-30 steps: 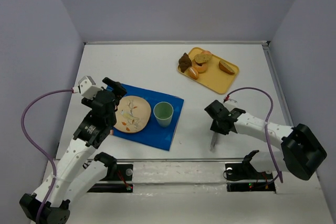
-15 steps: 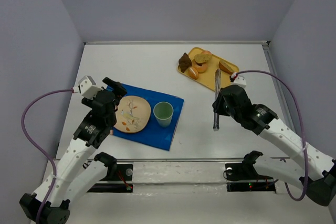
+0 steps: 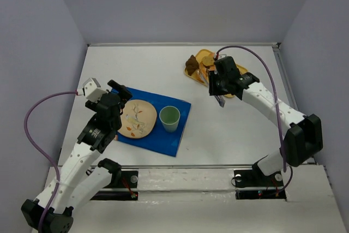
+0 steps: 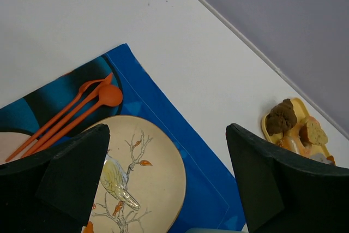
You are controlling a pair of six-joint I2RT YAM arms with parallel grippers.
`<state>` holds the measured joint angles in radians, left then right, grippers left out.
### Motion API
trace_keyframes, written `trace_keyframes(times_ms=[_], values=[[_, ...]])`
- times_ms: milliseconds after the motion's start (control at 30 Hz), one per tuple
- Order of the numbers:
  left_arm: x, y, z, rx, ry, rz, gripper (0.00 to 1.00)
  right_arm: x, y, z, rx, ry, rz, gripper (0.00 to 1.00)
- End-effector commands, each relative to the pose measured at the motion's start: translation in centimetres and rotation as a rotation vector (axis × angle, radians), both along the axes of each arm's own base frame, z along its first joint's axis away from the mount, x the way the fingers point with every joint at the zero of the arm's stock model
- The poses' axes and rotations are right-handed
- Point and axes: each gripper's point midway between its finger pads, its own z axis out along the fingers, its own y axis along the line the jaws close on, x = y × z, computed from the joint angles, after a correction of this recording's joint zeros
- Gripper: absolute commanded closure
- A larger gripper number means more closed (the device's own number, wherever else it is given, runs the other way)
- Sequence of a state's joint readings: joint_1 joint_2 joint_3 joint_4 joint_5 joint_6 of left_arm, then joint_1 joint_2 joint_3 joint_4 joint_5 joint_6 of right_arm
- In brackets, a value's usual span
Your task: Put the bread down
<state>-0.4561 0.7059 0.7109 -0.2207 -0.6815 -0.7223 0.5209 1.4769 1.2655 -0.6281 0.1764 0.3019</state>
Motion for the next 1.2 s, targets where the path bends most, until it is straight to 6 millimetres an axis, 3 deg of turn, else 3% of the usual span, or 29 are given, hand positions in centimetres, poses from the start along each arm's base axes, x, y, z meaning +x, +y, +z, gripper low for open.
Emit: trace_keyframes(times_ms=[0,233,567,667,733,900,967,1067,1100,1167], values=[[0.4,0.6,0.4,0.01,-0.026,0.035,0.01,3.3,1.3,1.9,-0.003,-0.059,0.136,0.52],[0.7,0.6,0.3,0.019,-0.013,0.037,0.01,6.2,0.9,-0.4,-0.079,-0.021,0.179,0.46],[0.9,0.5,0.1,0.025,-0.007,0.039,0.01,7.3,-0.3,-2.0,-0.154,0.009,0.144,0.44],[1.0,0.5,0.1,0.027,-0.005,0.039,0.01,7.4,-0.4,-2.3,-0.157,0.014,0.137,0.49],[1.0,0.5,0.1,0.028,-0.002,0.039,0.01,7.5,-0.3,-1.8,-0.144,0.003,0.127,0.61],[0.9,0.4,0.3,0.022,-0.009,0.032,0.01,7.5,-0.2,1.3,-0.108,-0.071,0.11,0.68],[0.8,0.4,0.4,0.017,-0.014,0.028,0.01,7.1,-0.1,3.5,-0.076,-0.117,0.116,0.7],[0.6,0.4,0.5,0.011,-0.021,0.024,0.01,5.2,1.4,6.2,0.028,-0.155,0.206,0.71],[0.6,0.4,0.5,0.009,-0.023,0.021,0.01,3.9,3.3,7.0,0.104,-0.152,0.294,0.71],[0.5,0.4,0.6,0.006,-0.026,0.02,0.01,1.6,5.1,8.6,0.144,-0.195,0.395,0.71]])
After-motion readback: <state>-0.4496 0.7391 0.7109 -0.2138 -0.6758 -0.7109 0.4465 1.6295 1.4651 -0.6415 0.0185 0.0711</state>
